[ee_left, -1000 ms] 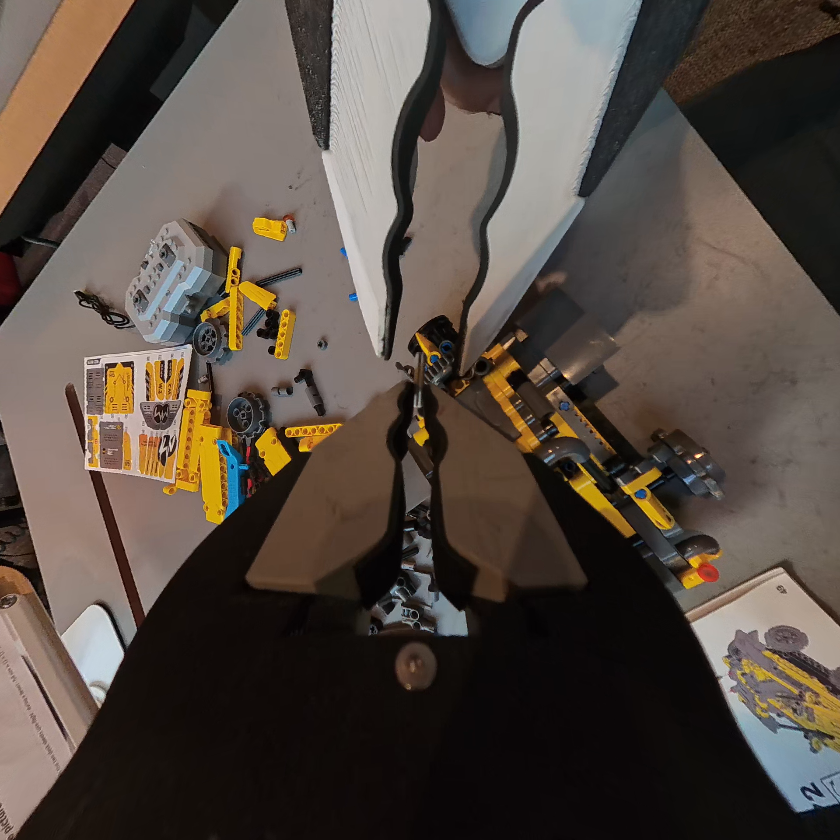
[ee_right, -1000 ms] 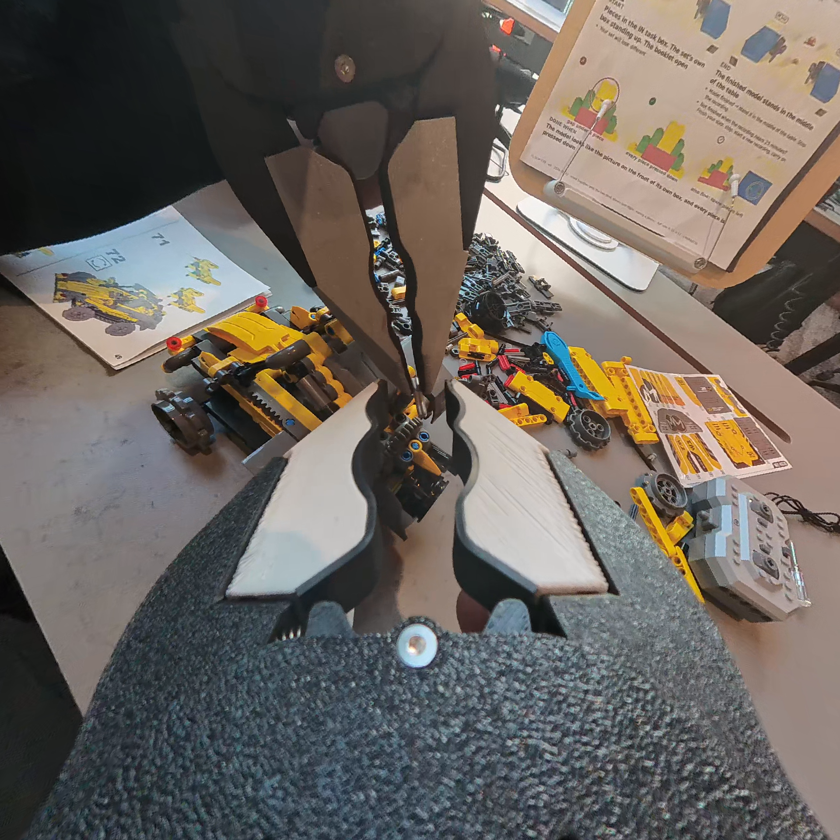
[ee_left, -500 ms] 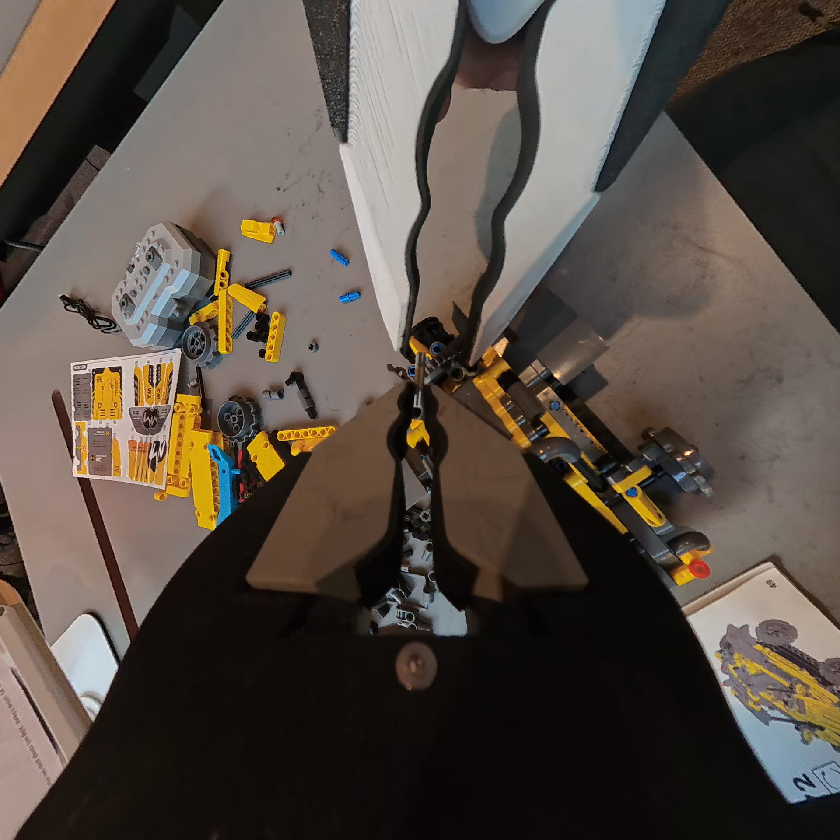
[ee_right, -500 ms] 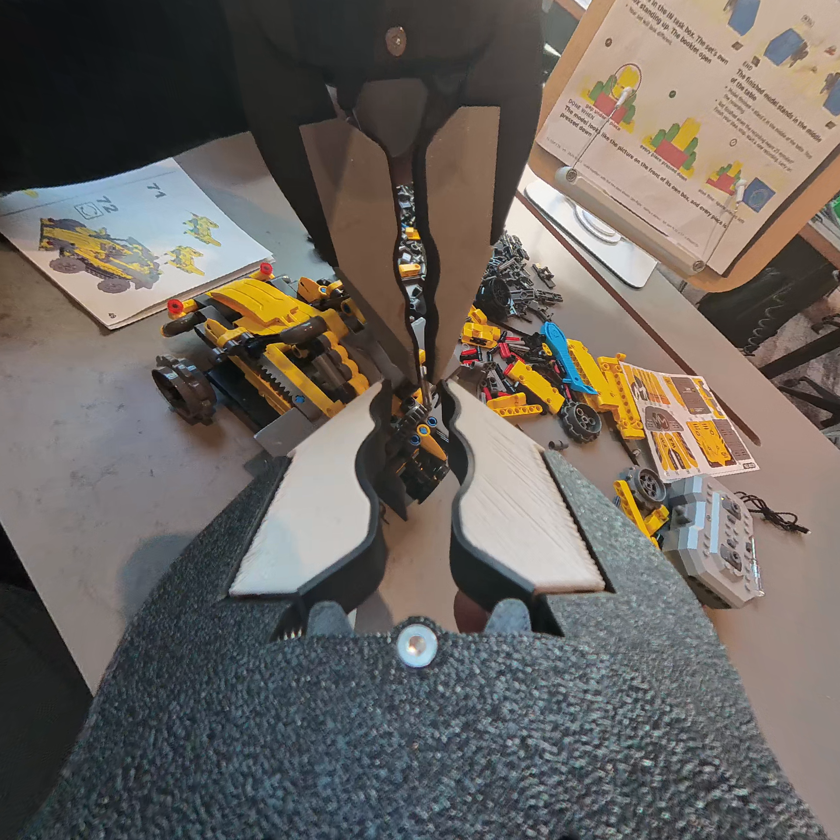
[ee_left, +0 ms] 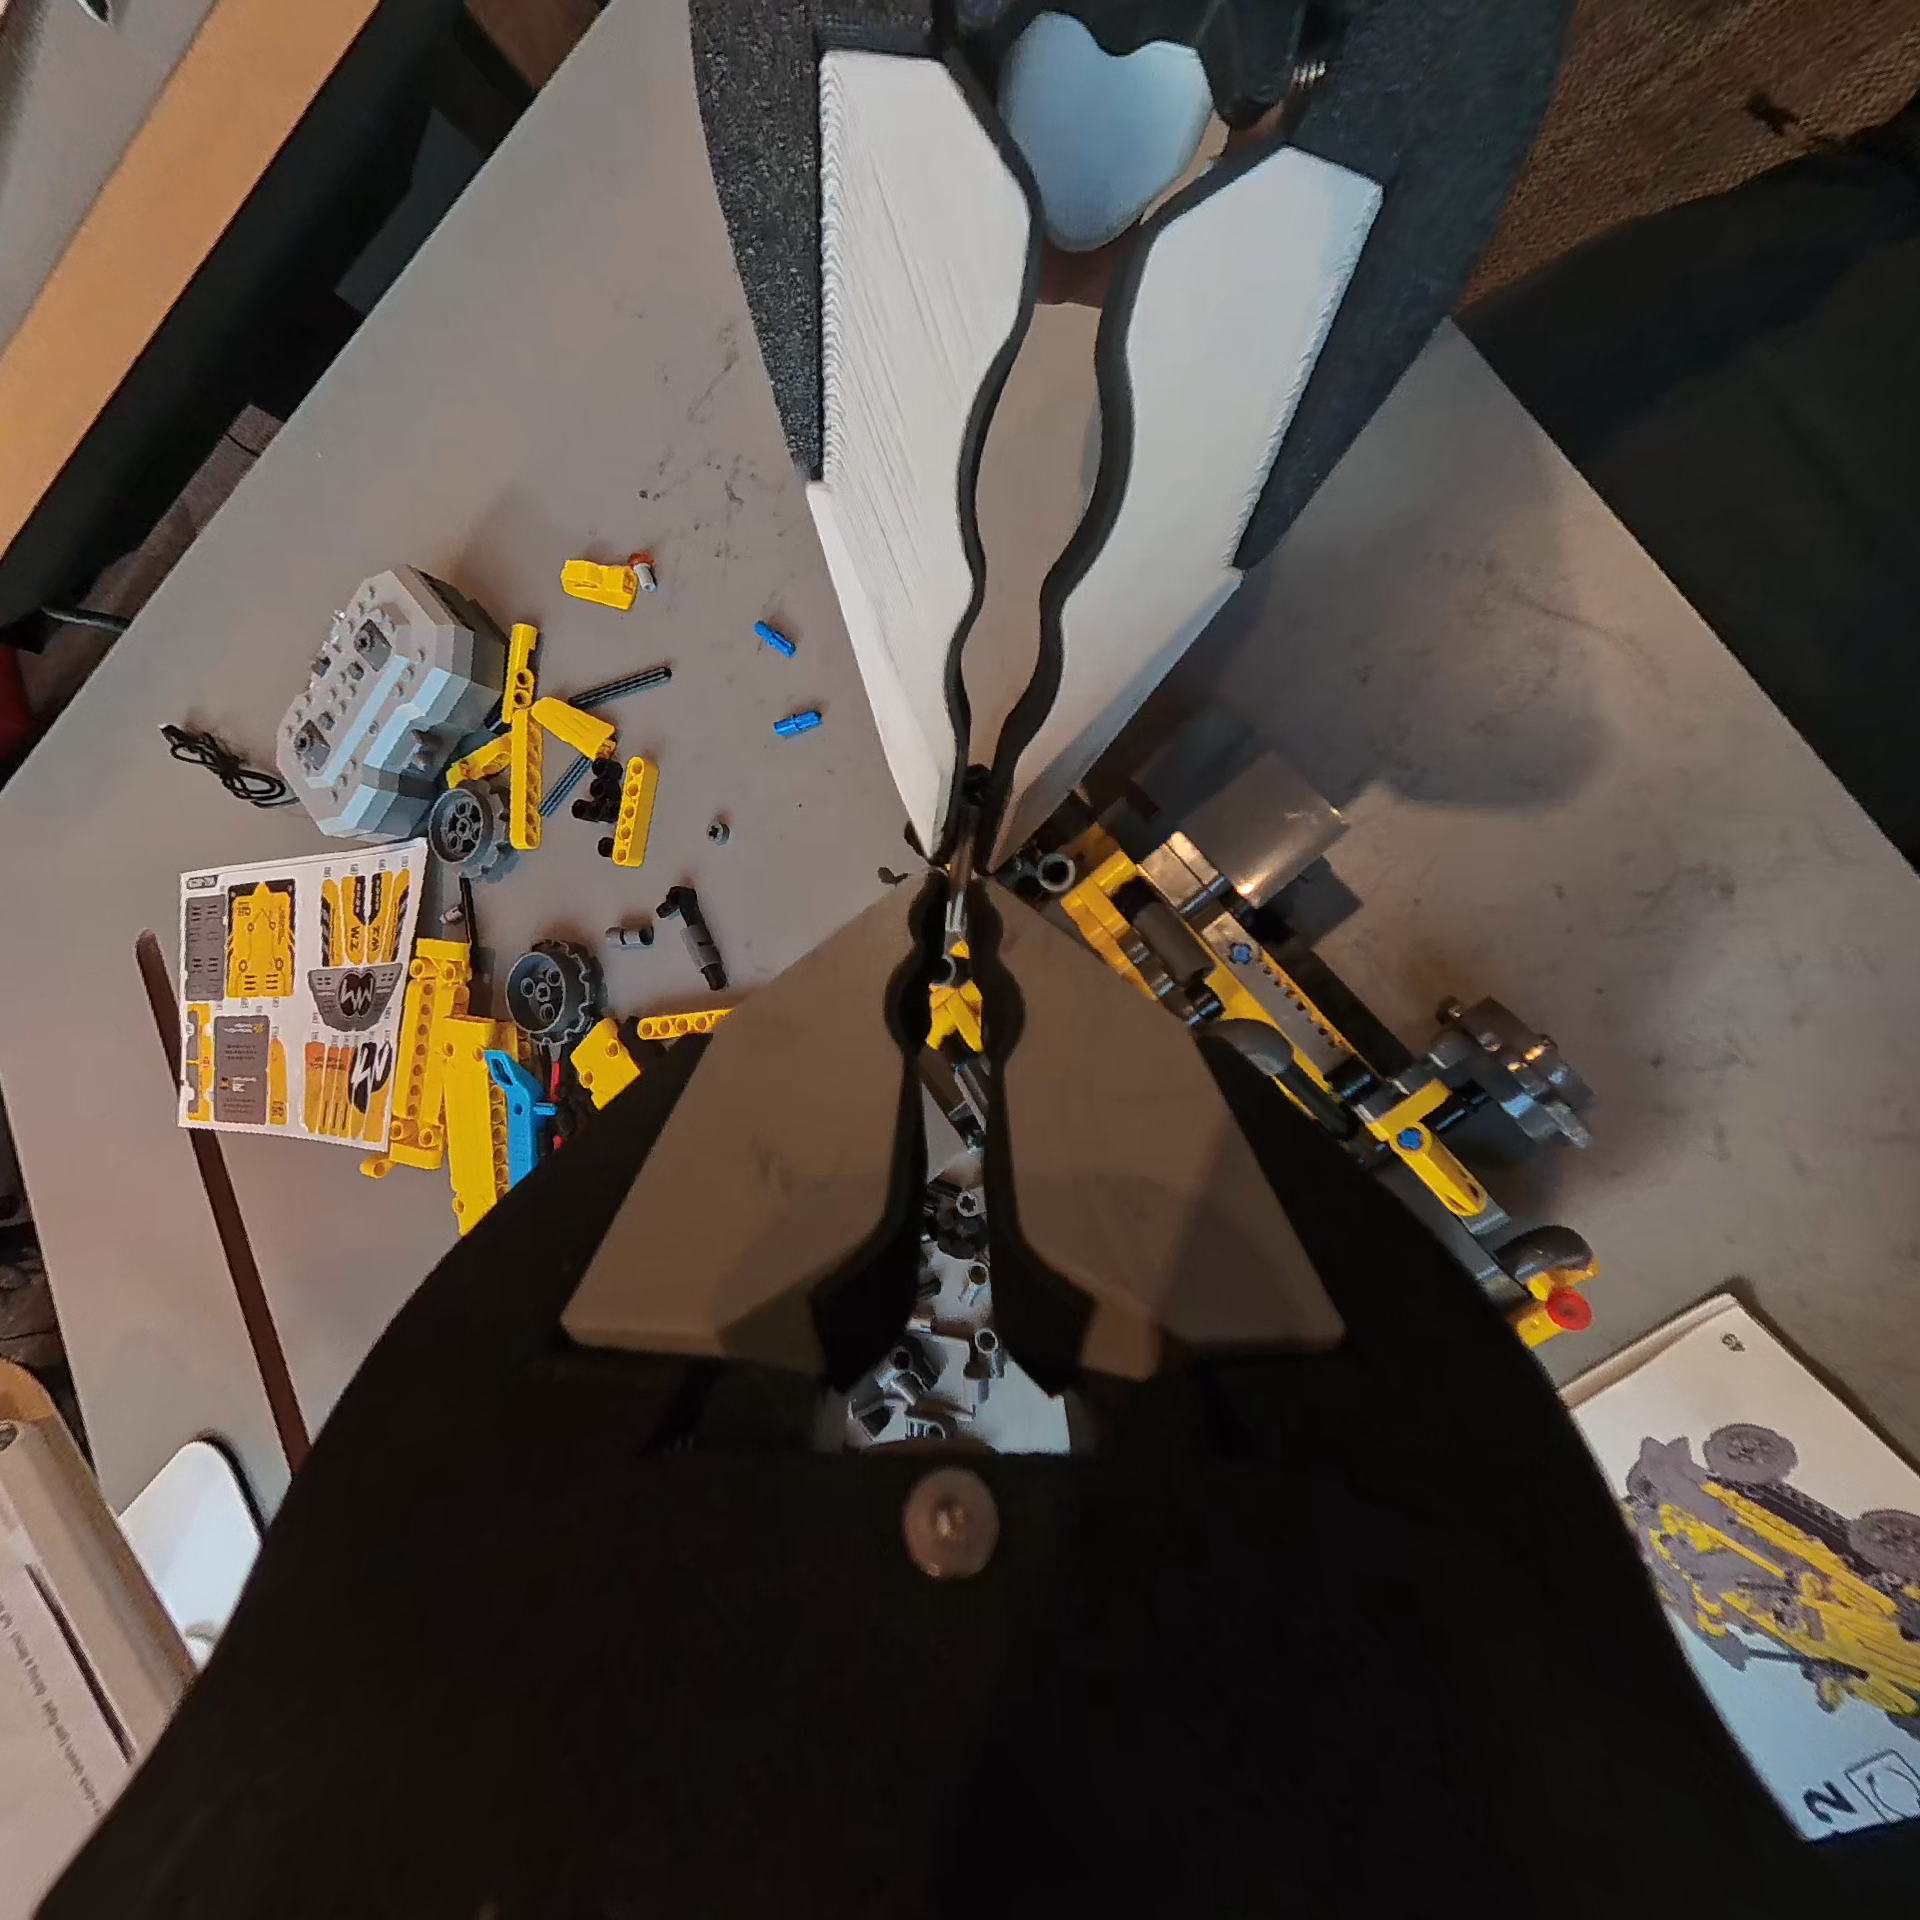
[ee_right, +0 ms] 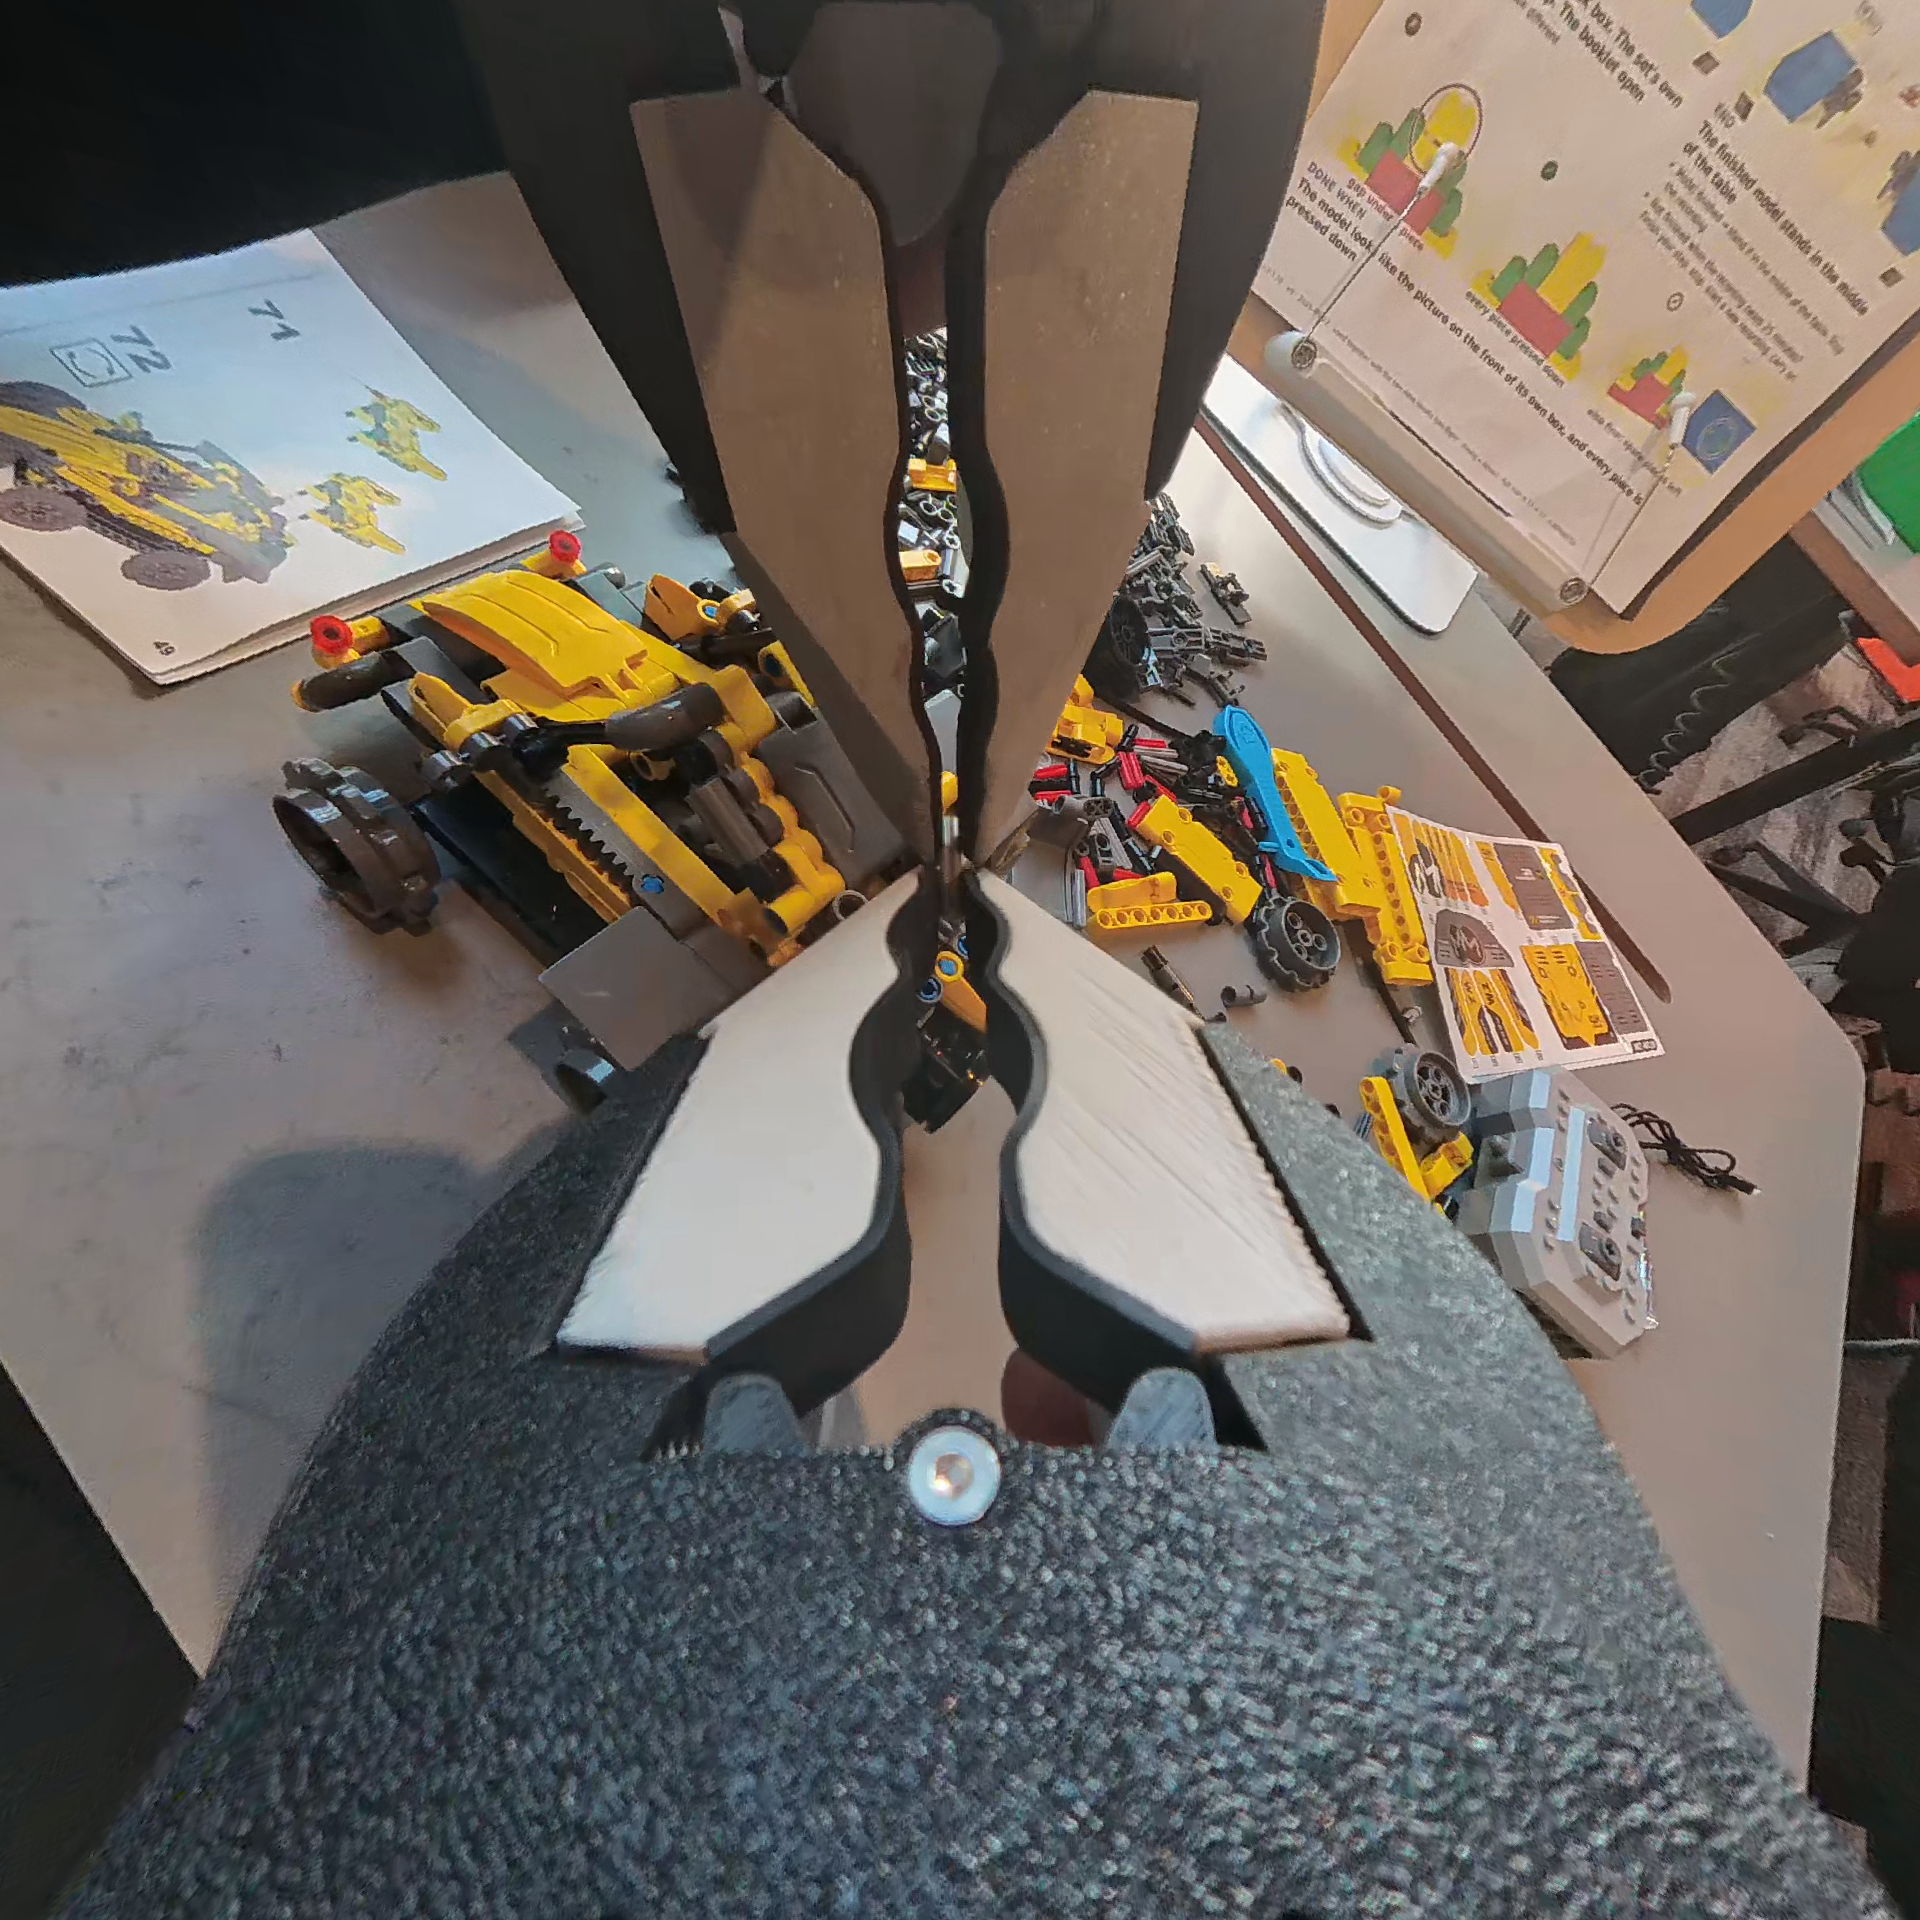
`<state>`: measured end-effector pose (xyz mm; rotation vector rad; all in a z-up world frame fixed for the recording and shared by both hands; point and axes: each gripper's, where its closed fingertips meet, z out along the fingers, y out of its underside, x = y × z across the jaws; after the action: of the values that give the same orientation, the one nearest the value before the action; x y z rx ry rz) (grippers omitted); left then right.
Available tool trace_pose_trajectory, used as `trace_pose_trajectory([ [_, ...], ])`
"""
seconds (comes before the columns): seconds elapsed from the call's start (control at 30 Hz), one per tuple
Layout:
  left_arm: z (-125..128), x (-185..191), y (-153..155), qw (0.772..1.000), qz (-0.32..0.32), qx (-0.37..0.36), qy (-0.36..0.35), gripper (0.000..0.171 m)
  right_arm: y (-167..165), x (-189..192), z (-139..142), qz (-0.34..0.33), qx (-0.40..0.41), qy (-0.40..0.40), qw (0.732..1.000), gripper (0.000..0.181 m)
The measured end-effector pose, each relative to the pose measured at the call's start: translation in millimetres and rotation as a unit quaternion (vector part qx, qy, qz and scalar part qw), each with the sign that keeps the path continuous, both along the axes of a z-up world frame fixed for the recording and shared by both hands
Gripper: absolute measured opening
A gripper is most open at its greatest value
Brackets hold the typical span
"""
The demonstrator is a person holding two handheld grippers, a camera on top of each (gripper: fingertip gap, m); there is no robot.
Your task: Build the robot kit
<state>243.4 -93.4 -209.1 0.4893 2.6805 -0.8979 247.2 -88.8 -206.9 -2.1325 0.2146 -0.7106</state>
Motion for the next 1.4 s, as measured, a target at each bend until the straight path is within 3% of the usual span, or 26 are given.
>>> trace_pose_trajectory([
  [0.13, -0.2, 7.0, -1.2, 1.000, 0.022, -0.003, 0.000, 0.001, -13.6, 4.8, -0.5, -0.022, 0.004, 0.006, 1.000, 0.001],
  [0.27, -0.3, 16.3, 2.7, 0.999, 0.043, -0.004, -0.007, 0.011, -52.8, 20.7, -5.8, -0.087, 0.006, 0.017, 0.996, 0.001],
  [0.4, 2.9, 21.7, 6.8, 0.998, 0.054, -0.011, -0.012, 0.011, -110.9, 41.2, -32.4, -0.183, -0.017, 0.056, 0.981, 0.001],
  [0.53, 3.9, 26.6, 10.7, 0.998, 0.065, -0.013, -0.015, 0.010, -136.7, 41.2, -68.6, -0.219, -0.025, 0.120, 0.968, 0.001],
  [0.73, 1.2, 29.7, 14.0, 0.997, 0.072, -0.007, -0.016, 0.010, -133.8, 33.5, -93.7, -0.205, -0.025, 0.164, 0.965, 0.004],
  [1.0, -2.7, 31.5, 15.8, 0.997, 0.075, 0.001, -0.013, 0.010, -130.2, 36.8, -82.0, -0.186, 0.025, 0.195, 0.963, 0.011],
  [1.2, -4.3, 32.1, 16.4, 0.997, 0.076, 0.003, -0.012, 0.010, -121.2, 63.0, -64.2, -0.175, 0.030, 0.195, 0.965, 0.011],
  [1.4, -3.6, 33.0, 18.4, 0.997, 0.079, 0.004, -0.013, 0.009, -92.2, 85.4, -75.0, -0.151, 0.001, 0.236, 0.960, 0.011],
])
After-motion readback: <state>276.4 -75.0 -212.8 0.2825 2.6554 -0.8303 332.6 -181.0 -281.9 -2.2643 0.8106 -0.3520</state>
